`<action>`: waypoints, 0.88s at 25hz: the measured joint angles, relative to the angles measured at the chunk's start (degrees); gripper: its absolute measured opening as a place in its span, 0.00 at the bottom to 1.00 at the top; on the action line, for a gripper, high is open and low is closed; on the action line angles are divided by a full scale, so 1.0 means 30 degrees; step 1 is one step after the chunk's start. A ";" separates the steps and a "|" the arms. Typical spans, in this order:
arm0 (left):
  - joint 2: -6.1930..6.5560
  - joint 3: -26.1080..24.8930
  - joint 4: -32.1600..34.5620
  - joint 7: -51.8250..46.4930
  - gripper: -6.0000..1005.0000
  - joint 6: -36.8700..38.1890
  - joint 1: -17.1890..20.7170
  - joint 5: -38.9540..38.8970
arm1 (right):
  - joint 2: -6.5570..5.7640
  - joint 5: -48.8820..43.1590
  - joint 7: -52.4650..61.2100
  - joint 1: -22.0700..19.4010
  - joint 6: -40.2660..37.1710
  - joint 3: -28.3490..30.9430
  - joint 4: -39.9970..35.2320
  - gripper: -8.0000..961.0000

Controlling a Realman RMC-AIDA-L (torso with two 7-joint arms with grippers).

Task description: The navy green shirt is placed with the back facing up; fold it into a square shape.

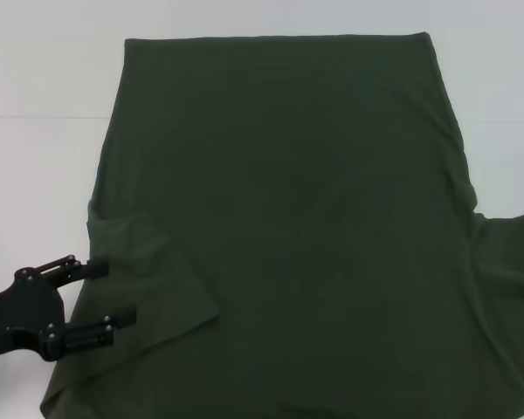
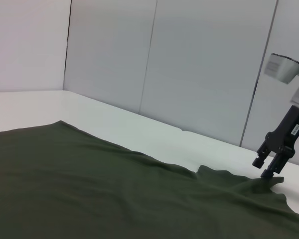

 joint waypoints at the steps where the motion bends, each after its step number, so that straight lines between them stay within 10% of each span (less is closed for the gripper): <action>1: 0.0000 0.0001 0.0000 0.0001 0.84 0.0000 0.0009 0.0001 | 0.0007 -0.0004 0.0011 0.0014 0.0153 -0.0126 0.0181 0.73; 16: -0.0030 0.0001 0.0000 0.0001 0.84 -0.0008 0.0024 -0.0006 | -0.0087 -0.0008 0.0165 0.0072 0.1714 -0.1000 0.1508 0.72; 22: -0.0031 0.0001 0.0000 0.0001 0.84 -0.0042 -0.0055 -0.0021 | -0.0204 -0.0012 0.0174 0.0141 0.1903 -0.1183 0.2103 0.45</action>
